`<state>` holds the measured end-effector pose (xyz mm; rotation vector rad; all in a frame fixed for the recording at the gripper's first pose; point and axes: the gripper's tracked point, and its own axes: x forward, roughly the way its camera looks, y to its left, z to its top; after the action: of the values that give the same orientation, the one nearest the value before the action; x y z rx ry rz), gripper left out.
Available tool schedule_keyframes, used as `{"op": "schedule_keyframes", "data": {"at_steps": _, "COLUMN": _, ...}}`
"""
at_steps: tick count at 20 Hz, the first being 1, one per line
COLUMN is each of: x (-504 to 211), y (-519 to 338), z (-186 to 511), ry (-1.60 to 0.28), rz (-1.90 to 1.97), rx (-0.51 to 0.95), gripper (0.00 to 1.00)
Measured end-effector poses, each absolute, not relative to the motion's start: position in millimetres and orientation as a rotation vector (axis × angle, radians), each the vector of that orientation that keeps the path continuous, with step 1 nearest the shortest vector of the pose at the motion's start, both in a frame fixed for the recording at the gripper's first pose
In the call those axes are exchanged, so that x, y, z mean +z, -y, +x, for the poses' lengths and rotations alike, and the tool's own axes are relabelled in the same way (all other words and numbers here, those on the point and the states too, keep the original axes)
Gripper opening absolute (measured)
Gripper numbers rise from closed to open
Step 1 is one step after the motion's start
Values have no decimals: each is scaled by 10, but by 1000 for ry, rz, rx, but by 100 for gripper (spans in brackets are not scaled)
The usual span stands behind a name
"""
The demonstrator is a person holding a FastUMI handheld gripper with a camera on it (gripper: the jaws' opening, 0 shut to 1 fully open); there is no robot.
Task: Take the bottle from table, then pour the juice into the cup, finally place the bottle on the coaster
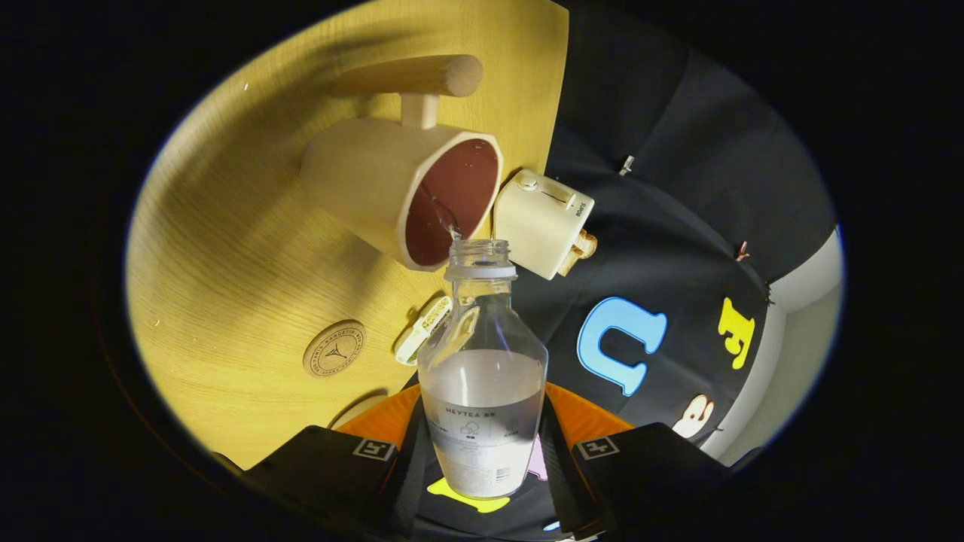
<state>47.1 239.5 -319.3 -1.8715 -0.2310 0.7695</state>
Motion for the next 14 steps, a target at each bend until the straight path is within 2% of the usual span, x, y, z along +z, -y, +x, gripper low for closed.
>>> {"op": "schedule_keyframes", "data": {"at_steps": 14, "x": -3070, "y": -2409, "z": 446, "ry": 272, "rz": -2014, "rx": 734, "gripper": 71}}
